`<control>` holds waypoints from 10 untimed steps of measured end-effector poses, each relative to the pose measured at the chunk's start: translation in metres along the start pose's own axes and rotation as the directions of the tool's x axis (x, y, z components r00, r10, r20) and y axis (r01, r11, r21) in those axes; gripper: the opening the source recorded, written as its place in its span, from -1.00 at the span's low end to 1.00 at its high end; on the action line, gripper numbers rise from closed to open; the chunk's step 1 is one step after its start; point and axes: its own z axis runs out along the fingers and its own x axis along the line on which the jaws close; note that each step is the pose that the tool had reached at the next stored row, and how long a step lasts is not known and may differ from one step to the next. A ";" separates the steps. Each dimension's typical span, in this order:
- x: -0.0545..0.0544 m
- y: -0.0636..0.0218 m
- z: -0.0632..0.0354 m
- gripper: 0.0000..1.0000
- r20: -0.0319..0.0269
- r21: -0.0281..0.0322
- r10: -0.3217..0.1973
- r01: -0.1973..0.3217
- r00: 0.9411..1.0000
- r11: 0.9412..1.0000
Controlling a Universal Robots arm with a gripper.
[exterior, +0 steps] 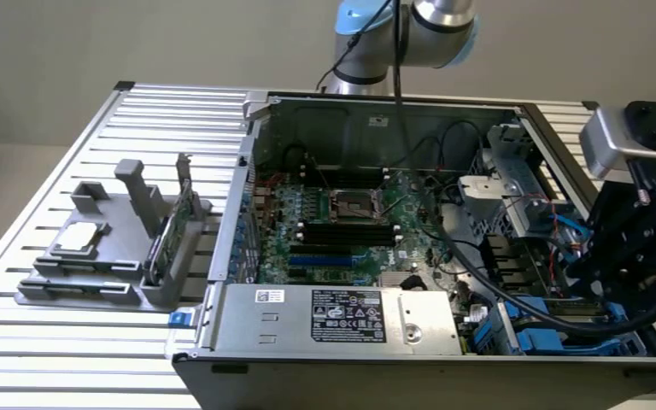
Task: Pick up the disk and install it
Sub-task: 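Insert the first disk wire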
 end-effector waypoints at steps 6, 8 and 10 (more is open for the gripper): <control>0.000 0.0000 0.0000 -0.47 0.011 0.006 0.080 -0.080 0.997 0.997; 0.000 0.0000 0.0000 -0.47 0.014 0.009 0.106 -0.106 0.994 0.994; 0.000 0.0000 0.0000 -0.47 0.017 0.011 0.132 -0.132 0.991 0.991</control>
